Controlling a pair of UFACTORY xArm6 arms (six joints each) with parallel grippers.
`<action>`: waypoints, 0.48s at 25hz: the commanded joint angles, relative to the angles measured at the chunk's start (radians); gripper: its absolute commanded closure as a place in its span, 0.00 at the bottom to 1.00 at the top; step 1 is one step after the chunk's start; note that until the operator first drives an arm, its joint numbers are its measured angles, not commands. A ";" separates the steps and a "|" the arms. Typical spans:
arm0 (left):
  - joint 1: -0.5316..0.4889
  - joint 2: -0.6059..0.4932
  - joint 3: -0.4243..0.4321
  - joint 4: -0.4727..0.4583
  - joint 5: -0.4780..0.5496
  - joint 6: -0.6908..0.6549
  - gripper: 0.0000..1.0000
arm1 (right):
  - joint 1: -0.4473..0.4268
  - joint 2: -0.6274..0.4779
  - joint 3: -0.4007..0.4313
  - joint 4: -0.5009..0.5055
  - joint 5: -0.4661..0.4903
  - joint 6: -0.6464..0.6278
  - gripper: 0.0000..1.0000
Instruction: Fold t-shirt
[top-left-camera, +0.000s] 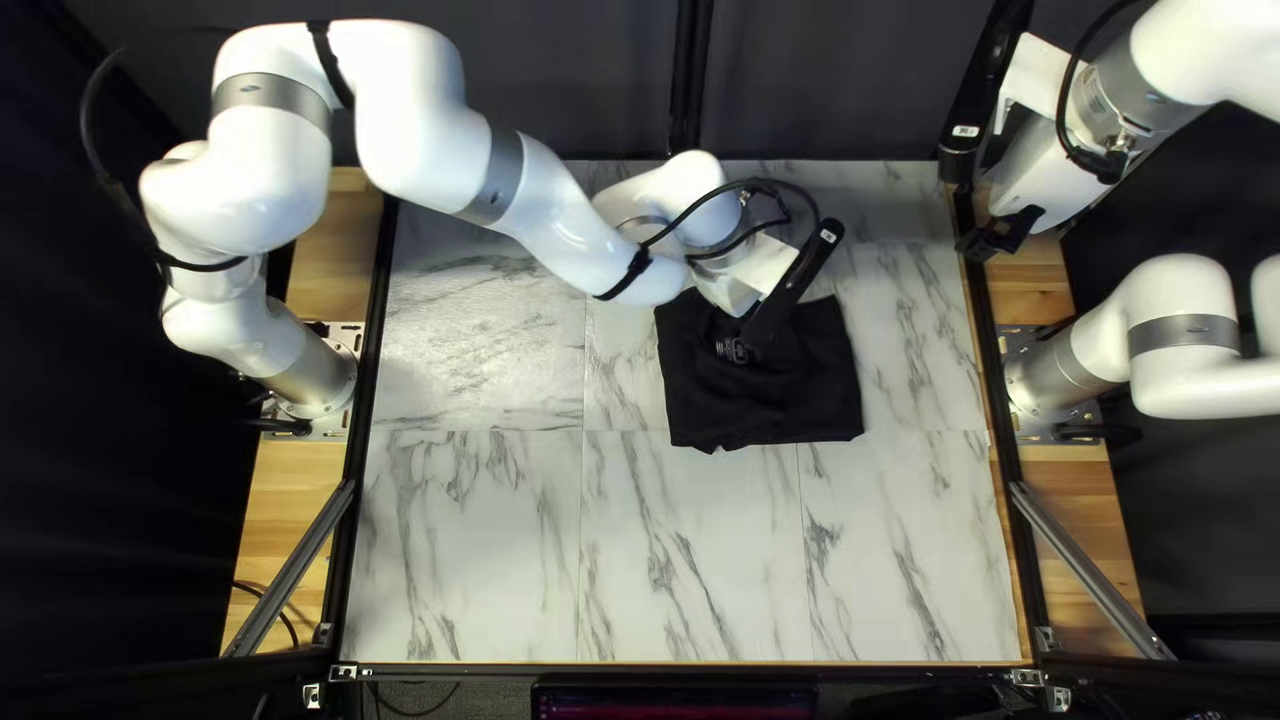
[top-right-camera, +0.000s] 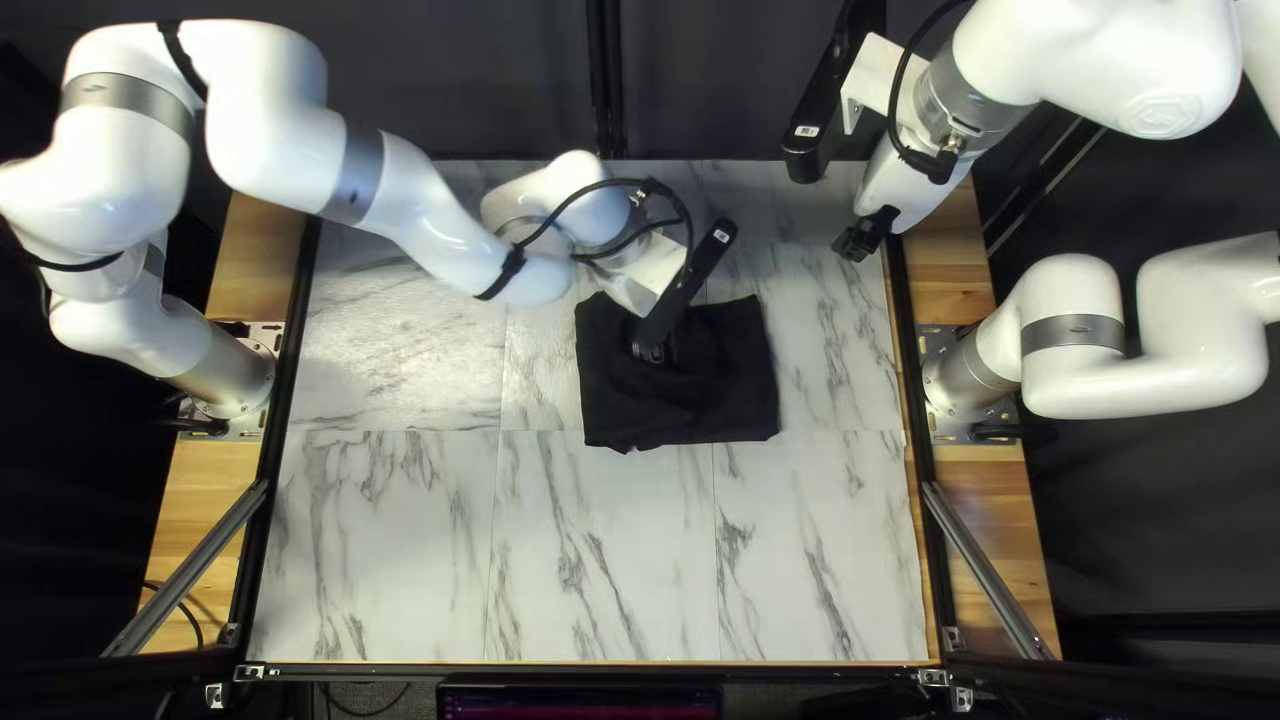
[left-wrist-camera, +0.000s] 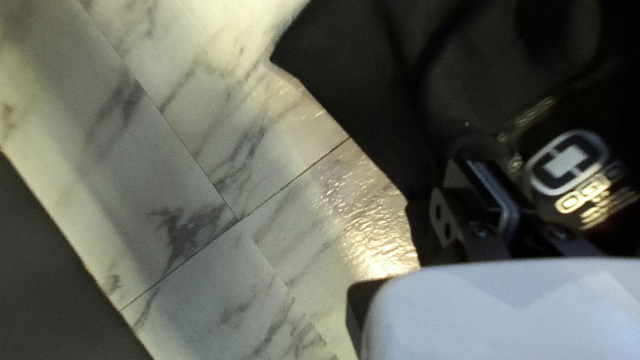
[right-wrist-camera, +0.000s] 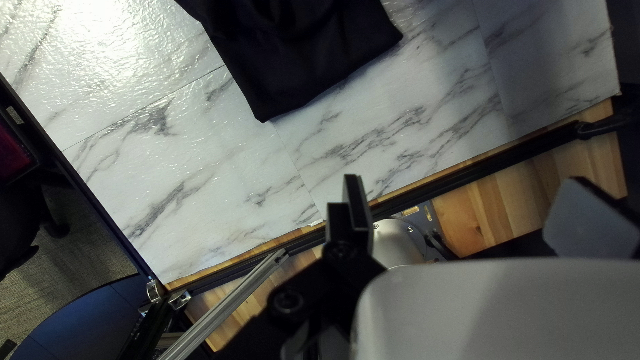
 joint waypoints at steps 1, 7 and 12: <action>-0.027 -0.065 0.050 0.071 -0.011 -0.068 1.00 | 0.000 0.000 0.000 0.000 0.000 0.000 0.00; -0.054 -0.154 0.122 0.144 -0.046 -0.138 1.00 | 0.000 0.000 0.000 0.000 0.000 0.000 0.00; -0.066 -0.207 0.159 0.168 -0.076 -0.160 1.00 | 0.000 0.000 0.000 0.000 0.000 0.000 0.00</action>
